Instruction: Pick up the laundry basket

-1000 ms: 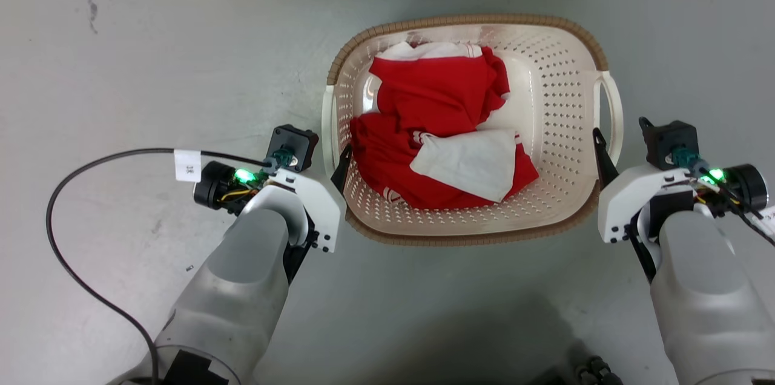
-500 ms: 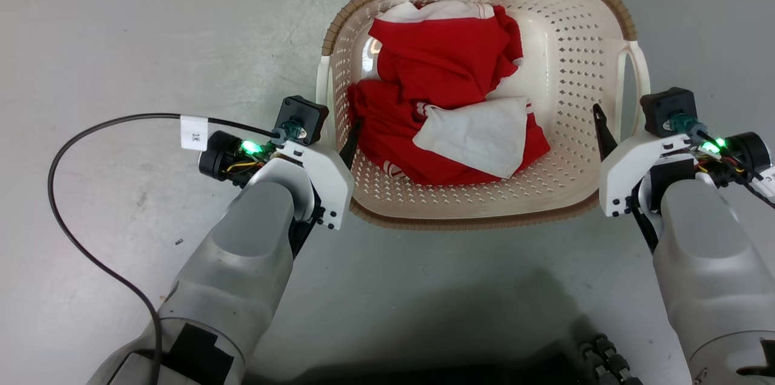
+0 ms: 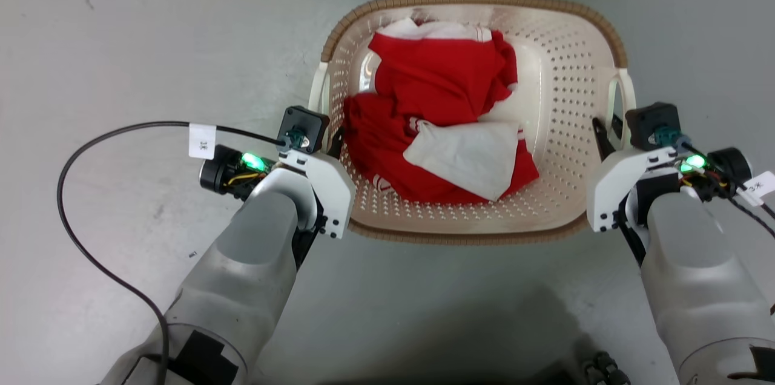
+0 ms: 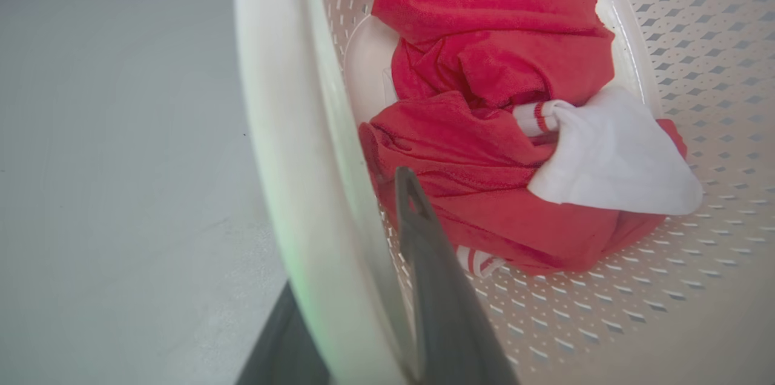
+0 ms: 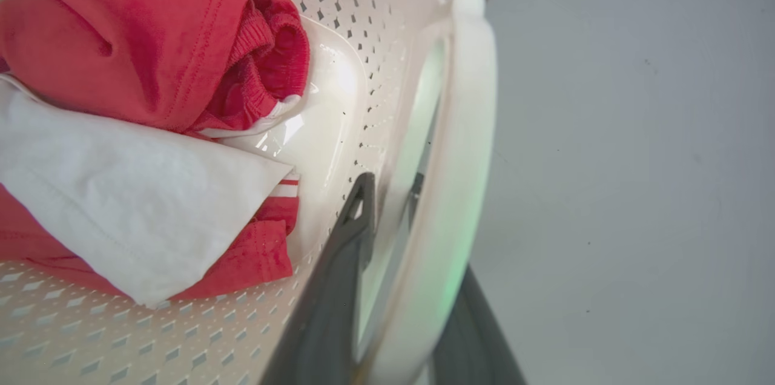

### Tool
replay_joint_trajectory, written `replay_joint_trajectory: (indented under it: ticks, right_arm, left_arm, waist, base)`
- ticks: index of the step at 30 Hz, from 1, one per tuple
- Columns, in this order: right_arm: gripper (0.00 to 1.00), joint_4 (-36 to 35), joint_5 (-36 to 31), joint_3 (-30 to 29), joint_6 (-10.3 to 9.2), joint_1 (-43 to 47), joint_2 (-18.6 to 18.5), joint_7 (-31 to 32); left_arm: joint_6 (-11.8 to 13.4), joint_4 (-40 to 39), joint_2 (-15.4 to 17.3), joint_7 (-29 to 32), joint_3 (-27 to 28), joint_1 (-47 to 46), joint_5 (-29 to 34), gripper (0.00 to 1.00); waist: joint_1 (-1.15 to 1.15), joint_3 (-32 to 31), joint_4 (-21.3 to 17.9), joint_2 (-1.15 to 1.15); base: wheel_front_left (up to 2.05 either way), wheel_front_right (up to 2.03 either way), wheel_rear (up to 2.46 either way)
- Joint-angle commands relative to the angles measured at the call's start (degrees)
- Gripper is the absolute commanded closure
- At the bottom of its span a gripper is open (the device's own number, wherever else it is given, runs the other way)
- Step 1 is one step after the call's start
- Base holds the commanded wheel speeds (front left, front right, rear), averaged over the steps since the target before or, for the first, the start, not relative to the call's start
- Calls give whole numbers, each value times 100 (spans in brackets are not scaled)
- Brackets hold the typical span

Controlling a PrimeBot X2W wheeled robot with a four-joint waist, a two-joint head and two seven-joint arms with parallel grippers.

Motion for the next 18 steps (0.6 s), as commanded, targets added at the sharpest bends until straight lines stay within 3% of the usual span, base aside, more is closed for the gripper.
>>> replay_joint_trajectory:
  ticks: [1, 18]
  right_arm:
    - [100, 27, -75, -21, -20, 88, -134, 6]
    - [100, 625, -85, 91, -21, 588, -86, 21]
  left_arm:
    - [-43, -5, 70, -39, -45, 73, -5, 100]
    - [-62, 198, 79, 335, -208, 951, -662, 100]
  waist:
    - [0, -199, 41, 0]
    - [0, -2027, 285, 0]
  base:
    - [0, 0, 0]
    - [0, 0, 0]
